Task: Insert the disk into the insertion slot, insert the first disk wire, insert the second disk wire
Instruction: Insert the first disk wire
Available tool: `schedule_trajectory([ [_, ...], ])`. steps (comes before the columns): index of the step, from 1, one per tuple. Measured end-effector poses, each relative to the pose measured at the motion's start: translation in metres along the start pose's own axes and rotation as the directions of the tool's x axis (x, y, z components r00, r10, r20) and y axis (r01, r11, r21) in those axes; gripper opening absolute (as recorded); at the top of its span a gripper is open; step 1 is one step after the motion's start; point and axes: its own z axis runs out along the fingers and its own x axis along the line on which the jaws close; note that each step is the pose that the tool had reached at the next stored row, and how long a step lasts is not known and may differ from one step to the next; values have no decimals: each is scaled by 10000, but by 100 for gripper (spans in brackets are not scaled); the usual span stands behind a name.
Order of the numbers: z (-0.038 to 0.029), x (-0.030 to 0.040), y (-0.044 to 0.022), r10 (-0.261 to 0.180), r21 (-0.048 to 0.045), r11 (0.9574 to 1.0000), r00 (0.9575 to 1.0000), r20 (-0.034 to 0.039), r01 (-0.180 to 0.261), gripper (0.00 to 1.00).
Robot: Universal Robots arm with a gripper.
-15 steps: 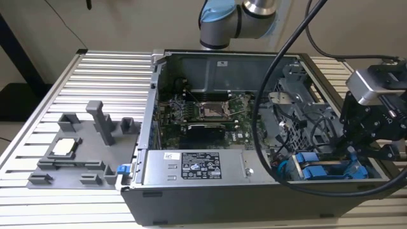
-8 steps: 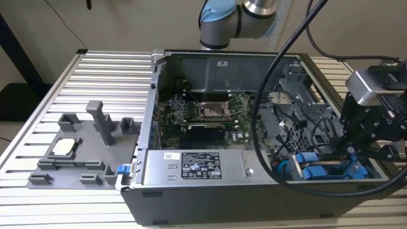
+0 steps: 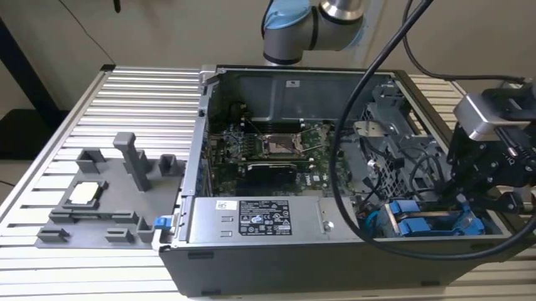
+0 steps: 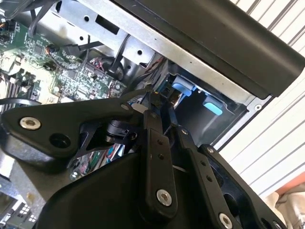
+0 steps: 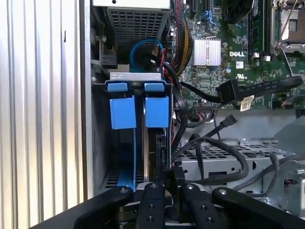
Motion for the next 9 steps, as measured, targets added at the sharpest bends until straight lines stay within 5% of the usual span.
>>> schedule_trajectory([
  [9,46,5,12,10,9,10000,10000,-7,-10,19],
])
